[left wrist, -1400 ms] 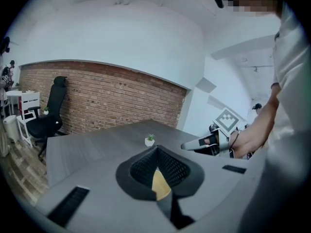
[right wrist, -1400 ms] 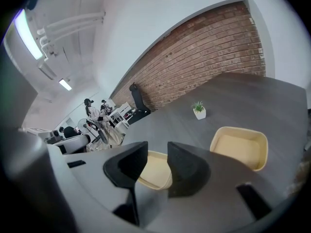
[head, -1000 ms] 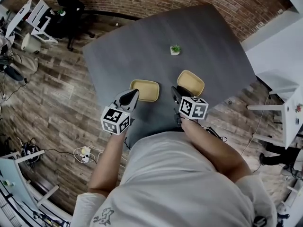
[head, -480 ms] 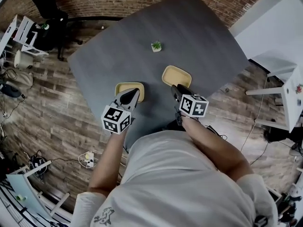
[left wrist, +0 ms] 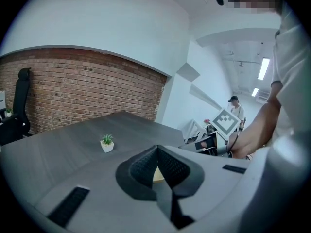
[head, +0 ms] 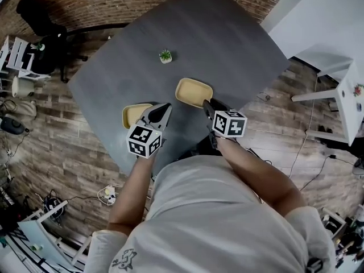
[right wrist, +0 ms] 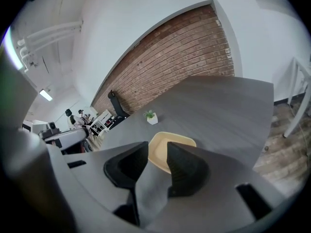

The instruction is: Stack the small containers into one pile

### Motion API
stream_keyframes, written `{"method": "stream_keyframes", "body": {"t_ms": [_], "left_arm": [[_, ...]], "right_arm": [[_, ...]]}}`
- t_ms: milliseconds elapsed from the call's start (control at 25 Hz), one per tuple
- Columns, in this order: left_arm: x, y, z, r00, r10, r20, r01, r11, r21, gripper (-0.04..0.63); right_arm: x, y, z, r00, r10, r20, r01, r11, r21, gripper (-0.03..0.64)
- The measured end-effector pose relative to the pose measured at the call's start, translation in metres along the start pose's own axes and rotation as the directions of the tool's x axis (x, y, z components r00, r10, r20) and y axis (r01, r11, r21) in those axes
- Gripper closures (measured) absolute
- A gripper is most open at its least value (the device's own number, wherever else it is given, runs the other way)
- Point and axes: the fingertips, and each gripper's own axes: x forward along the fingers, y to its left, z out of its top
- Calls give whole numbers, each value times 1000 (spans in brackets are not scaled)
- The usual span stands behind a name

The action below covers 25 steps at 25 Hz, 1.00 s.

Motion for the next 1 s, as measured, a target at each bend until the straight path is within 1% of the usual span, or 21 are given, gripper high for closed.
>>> {"method": "stream_keyframes", "body": {"t_ms": [360,720,1000], "left_arm": [[42,-9,-3,999,-12,-45,12,1000,-11,584],[61,-2,-22,996,-12,-91,8,999,-47,583],[69,7,-39,992,-16,-127,7,998,-69,583]], "right_arm": [[10,-36,-1,999,-22,-35,23,999,33,492],[34,-54,-17,995,-46,-86,50,997,52,492],[55,-74,-36,987,-77,-142,90,992,83,495]]}}
